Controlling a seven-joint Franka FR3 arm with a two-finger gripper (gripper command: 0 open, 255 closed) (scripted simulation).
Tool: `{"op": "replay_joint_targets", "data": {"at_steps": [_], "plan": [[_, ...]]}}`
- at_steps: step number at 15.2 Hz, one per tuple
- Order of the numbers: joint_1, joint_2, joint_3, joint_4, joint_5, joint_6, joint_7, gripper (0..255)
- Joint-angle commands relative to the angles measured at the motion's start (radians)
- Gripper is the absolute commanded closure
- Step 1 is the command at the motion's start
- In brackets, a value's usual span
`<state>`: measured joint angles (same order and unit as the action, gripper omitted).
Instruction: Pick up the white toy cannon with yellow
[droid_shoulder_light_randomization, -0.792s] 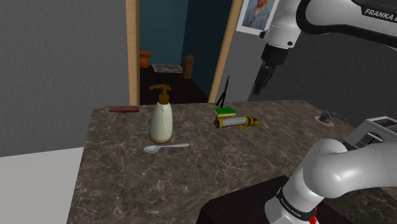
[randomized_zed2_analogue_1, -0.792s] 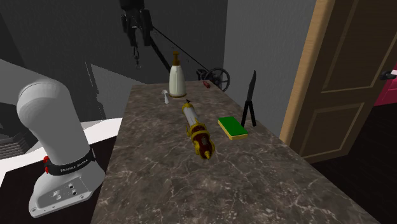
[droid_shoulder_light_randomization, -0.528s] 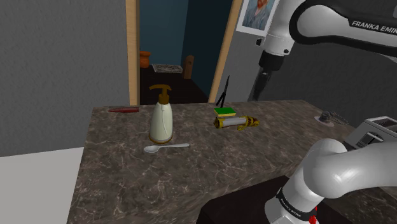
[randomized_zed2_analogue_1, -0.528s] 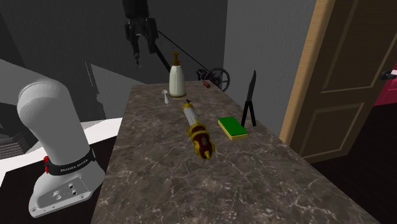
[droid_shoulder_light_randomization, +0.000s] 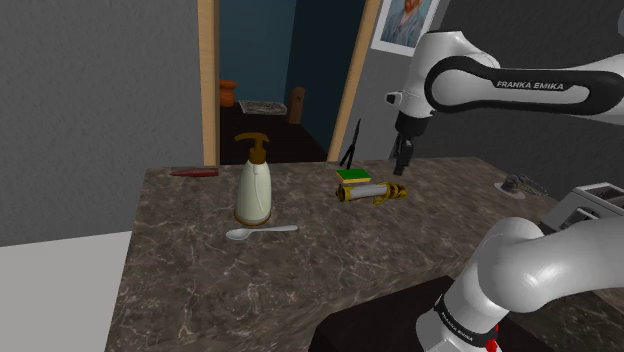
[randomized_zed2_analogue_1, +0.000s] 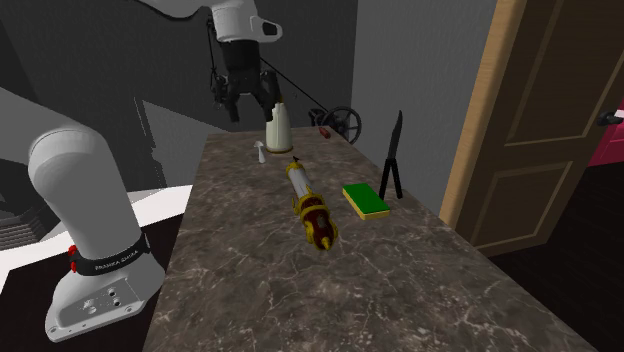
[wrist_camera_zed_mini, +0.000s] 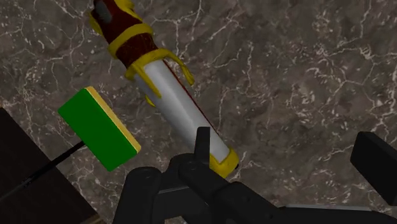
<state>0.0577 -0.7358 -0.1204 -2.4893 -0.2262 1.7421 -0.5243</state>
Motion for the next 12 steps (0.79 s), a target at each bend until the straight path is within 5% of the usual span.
{"op": "replay_joint_targets", "data": {"at_steps": [1, 12], "plan": [[0.004, 0.033, -0.035, -0.029, -0.044, 0.061, -0.076, 0], [0.014, 0.344, -0.217, -0.074, -0.257, 0.441, -0.434, 0]]}}
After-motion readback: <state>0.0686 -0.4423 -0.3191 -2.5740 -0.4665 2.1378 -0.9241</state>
